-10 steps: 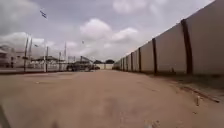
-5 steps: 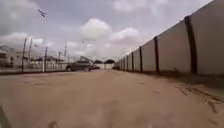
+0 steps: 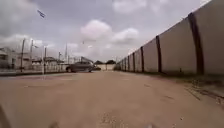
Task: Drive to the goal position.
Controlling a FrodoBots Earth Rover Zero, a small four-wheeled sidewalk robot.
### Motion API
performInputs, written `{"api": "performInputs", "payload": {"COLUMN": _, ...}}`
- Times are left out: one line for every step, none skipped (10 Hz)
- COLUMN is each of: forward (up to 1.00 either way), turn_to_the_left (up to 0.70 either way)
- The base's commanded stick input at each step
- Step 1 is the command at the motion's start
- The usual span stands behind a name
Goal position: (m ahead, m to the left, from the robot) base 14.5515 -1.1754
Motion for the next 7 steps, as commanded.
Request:
{"api": "performInputs", "payload": {"forward": 0.7, "turn_to_the_left": 0.0}}
{"api": "performInputs", "payload": {"forward": 0.7, "turn_to_the_left": 0.0}}
{"api": "performInputs", "payload": {"forward": 0.7, "turn_to_the_left": 0.0}}
{"api": "performInputs", "payload": {"forward": 0.7, "turn_to_the_left": 0.0}}
{"api": "performInputs", "payload": {"forward": 0.7, "turn_to_the_left": 0.0}}
{"api": "performInputs", "payload": {"forward": 0.7, "turn_to_the_left": 0.0}}
{"api": "performInputs", "payload": {"forward": 0.7, "turn_to_the_left": 0.0}}
